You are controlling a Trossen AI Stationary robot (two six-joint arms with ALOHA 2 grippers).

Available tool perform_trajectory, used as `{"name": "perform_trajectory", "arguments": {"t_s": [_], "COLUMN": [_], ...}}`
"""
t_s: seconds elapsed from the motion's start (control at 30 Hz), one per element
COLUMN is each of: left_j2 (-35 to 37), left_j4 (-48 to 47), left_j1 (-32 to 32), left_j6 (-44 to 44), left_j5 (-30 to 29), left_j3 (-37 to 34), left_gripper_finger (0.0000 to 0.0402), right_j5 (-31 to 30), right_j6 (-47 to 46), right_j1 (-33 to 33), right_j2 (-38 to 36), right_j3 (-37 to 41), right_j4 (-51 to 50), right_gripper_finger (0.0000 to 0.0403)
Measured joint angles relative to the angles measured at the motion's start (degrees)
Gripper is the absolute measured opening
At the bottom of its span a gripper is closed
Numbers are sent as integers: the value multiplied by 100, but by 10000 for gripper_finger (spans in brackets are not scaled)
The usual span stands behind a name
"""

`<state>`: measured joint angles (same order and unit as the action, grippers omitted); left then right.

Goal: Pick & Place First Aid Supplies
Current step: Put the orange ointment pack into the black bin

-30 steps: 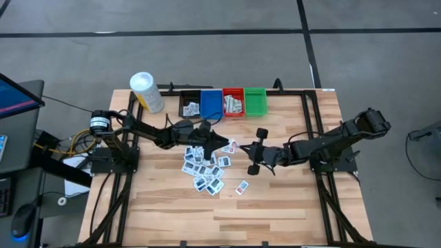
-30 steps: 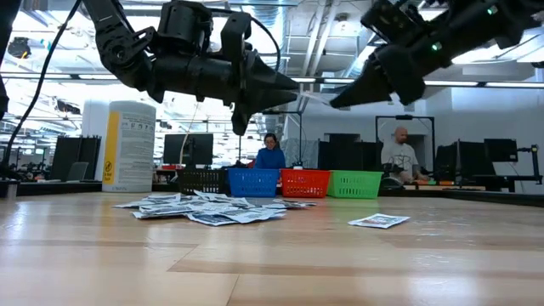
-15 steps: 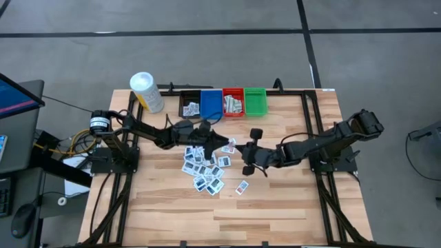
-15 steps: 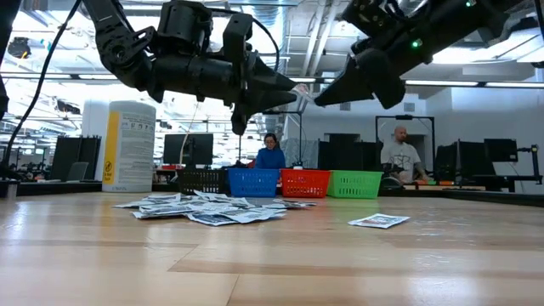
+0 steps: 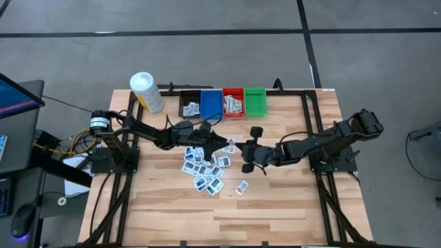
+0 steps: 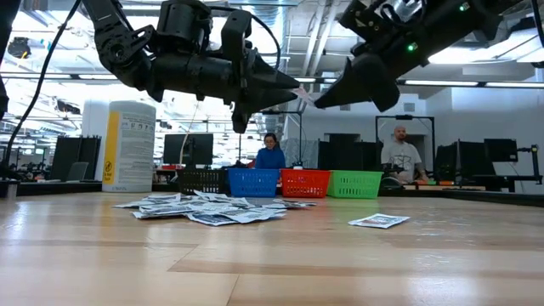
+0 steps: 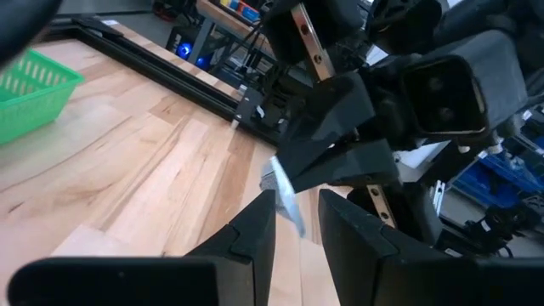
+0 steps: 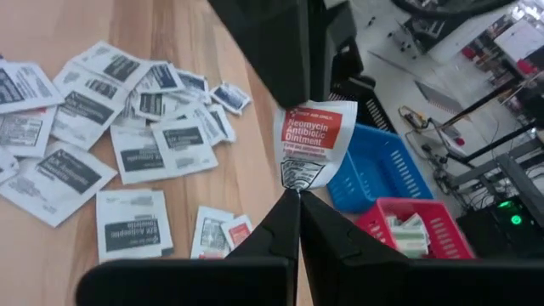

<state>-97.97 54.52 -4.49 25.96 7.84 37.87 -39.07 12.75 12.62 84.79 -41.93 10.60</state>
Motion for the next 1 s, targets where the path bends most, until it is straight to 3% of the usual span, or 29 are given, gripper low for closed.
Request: {"name": "perform_trajectory", "arguments": {"t_s": [0.53, 0.83, 1.0], "left_j2": [0, 0, 0], "left_j4": [-2, -11, -72], "left_j1": [-7, -7, -4], "left_j6": [-68, -371, -455], "left_j5": [-314, -341, -408], "left_j3": [0, 0, 0], "left_gripper_finger": [89, 9, 7], "right_j5": [17, 20, 20], "right_j6": [133, 129, 123], "right_j1": [7, 9, 9], "right_j2": [-1, -7, -7], "right_j3": [0, 0, 0], "right_j4": [140, -18, -88], "right_gripper_finger": [0, 0, 0]}}
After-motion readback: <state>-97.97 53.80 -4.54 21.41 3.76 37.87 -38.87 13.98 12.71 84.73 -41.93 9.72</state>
